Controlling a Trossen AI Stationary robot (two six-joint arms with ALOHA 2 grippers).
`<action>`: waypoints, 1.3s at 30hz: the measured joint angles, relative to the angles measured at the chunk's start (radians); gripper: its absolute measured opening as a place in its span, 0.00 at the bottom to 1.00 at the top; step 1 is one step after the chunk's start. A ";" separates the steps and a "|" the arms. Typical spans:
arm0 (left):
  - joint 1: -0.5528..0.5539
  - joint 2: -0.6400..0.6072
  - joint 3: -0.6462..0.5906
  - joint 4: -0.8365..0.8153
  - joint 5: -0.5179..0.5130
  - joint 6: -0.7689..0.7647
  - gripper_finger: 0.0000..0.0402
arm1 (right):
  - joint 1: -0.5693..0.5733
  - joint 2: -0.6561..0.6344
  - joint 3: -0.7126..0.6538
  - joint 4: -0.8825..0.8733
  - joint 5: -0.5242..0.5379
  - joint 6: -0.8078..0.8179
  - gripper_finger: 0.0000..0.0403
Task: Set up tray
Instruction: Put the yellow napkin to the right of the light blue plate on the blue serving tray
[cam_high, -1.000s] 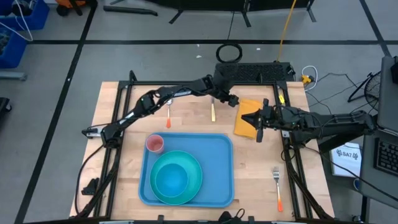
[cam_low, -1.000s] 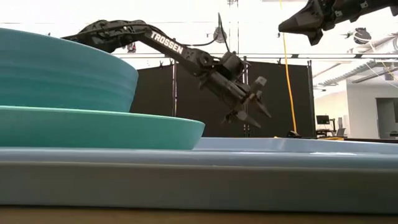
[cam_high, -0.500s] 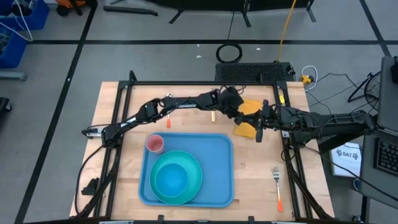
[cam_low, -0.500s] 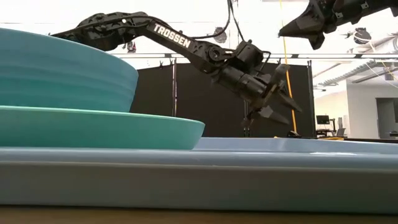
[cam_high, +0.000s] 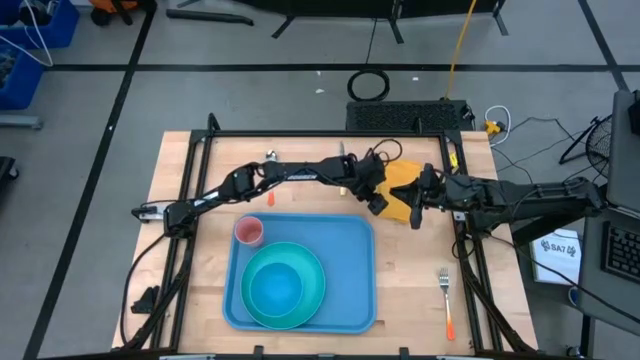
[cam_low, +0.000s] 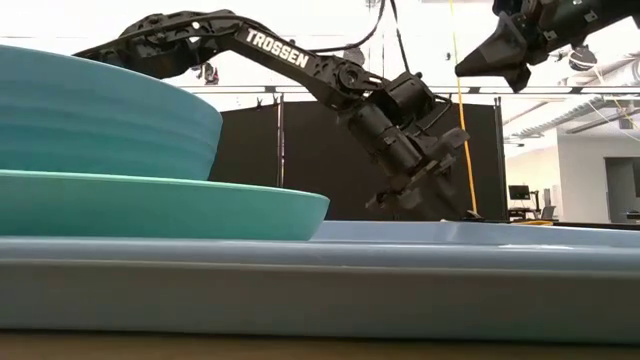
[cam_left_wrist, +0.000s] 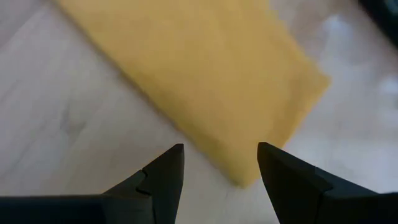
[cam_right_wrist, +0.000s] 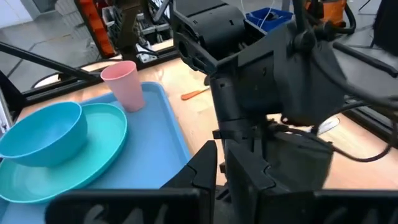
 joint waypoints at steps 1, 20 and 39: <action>-0.003 -0.002 0.000 -0.014 -0.019 -0.001 0.52 | 0.000 0.000 0.000 0.008 0.000 -0.001 0.07; -0.041 -0.003 -0.016 0.035 0.040 -0.114 0.52 | 0.000 0.000 0.000 0.041 -0.002 -0.008 0.07; -0.037 -0.009 -0.196 0.327 0.125 -0.278 0.51 | 0.040 0.001 0.000 0.079 -0.003 -0.019 0.07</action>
